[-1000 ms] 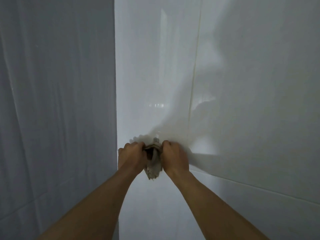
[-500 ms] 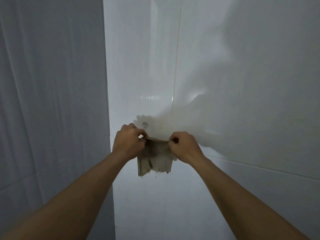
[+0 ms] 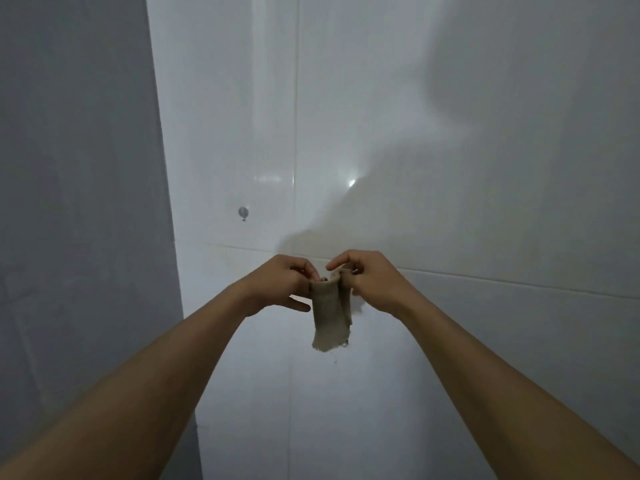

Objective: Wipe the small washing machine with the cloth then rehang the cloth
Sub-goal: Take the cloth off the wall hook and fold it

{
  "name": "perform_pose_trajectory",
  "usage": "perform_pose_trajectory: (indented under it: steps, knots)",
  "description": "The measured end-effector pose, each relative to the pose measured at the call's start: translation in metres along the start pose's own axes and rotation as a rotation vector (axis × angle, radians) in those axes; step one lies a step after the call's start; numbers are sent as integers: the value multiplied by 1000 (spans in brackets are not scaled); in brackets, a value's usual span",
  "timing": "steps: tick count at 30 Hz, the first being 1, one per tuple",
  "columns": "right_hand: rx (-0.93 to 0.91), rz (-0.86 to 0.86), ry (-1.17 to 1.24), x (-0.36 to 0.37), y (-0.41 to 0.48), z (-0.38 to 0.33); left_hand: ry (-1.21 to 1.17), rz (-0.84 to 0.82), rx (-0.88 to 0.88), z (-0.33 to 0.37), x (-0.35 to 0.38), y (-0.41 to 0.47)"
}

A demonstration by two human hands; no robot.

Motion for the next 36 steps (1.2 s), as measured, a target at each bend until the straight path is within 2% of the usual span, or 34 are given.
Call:
perform_pose_trajectory:
  steps: [3,7,12,18,22,27,29,32,36]
  knots:
    - [41,10,100,3,-21,19,-37,-98,-11,-17,22,6]
    - [95,-37,146,19,-63,51,-83,-146,11,-52,49,14]
    - [84,18,167,50,-127,87,-200,-184,20,-114,96,22]
    - [187,32,240,75,-188,109,-289,-158,21,-161,136,-8]
    - [184,110,193,82,-219,98,-352,-111,19,-179,152,-42]
    - [219,179,179,83,-257,94,-32,-75,49,-197,176,-72]
    - [254,186,238,84,-276,98,-66,-32,63,-201,182,-76]
    - [284,198,353,87,-301,110,-162,-88,35,-204,199,-77]
    - [335,170,470,100,-336,136,-150,-124,-2,-219,229,-73]
Point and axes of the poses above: each hand's wrist, its own y-axis towards the middle knuckle, its own x-axis out of the palm, z = x × y, the point moved 5 cm from there along y, towards the middle knuckle, and after that the axes turned 13 degrees about -x, right-handed, at the moved point
